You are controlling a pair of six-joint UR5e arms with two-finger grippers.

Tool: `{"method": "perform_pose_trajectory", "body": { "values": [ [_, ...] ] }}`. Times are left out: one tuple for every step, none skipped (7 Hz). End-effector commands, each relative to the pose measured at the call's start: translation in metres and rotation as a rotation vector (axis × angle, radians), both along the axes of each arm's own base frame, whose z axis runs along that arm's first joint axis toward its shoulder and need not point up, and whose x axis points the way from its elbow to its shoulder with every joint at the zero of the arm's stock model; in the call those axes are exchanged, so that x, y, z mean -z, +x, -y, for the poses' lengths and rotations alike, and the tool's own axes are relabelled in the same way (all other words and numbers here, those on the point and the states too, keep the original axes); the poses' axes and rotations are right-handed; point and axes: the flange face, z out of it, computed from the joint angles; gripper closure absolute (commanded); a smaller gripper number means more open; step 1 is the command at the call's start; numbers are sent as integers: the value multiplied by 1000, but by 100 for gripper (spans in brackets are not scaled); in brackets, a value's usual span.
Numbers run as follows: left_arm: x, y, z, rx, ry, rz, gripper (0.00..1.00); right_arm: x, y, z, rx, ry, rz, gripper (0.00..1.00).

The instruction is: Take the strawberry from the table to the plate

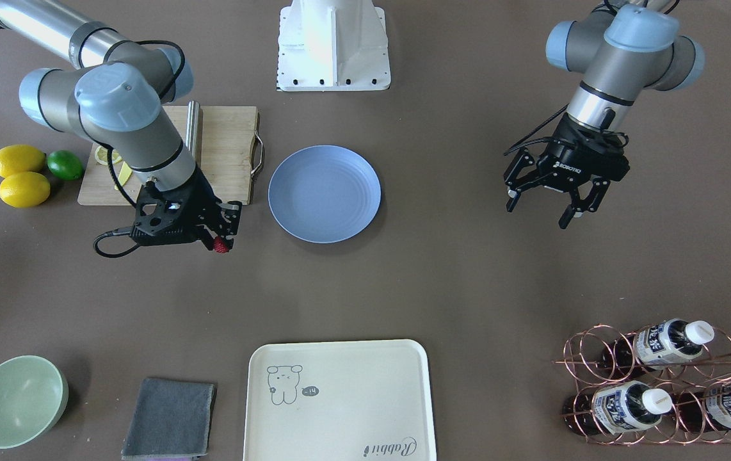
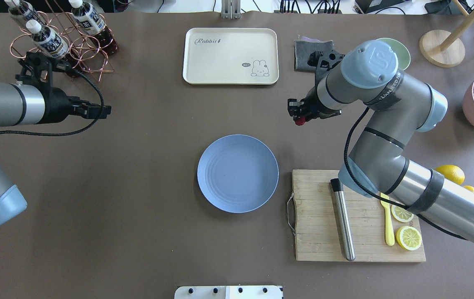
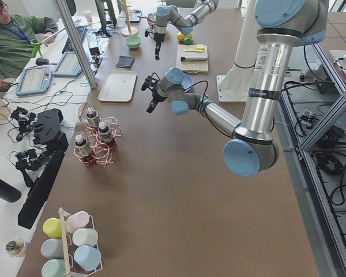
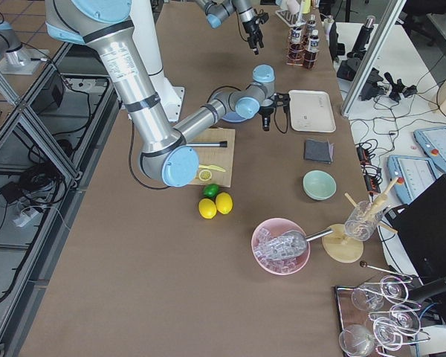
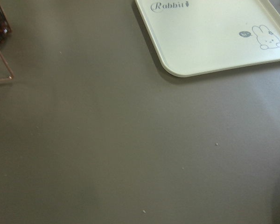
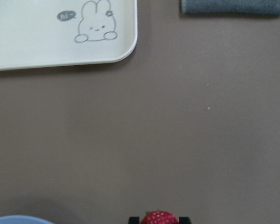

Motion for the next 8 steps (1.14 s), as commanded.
{"method": "perform_pose_trajectory", "body": {
  "values": [
    [-39, -51, 3, 9, -37, -9, 2, 54, -58, -50, 12, 29, -33, 100],
    [-47, -80, 15, 0, -79, -28, 2, 78, -81, -71, 32, 46, -45, 100],
    [-65, -105, 28, -8, -99, -20, 2, 82, -102, -94, 43, 76, -58, 100],
    [-97, -139, 20, -63, -65, 55, 2, 86, -119, -109, 53, 95, -65, 100],
    [-133, -170, 9, -98, -90, 97, 2, 90, -135, -115, 59, 105, -73, 100],
    [-155, -194, 1, -88, -156, 103, 2, 94, -153, -116, 60, 112, -84, 100],
    [-167, -207, -6, -82, -168, 114, 2, 91, -158, -113, 65, 113, -96, 100],
    [-171, -210, -10, -80, -175, 116, 2, 83, -161, -109, 61, 116, -115, 100]
  ]
}}
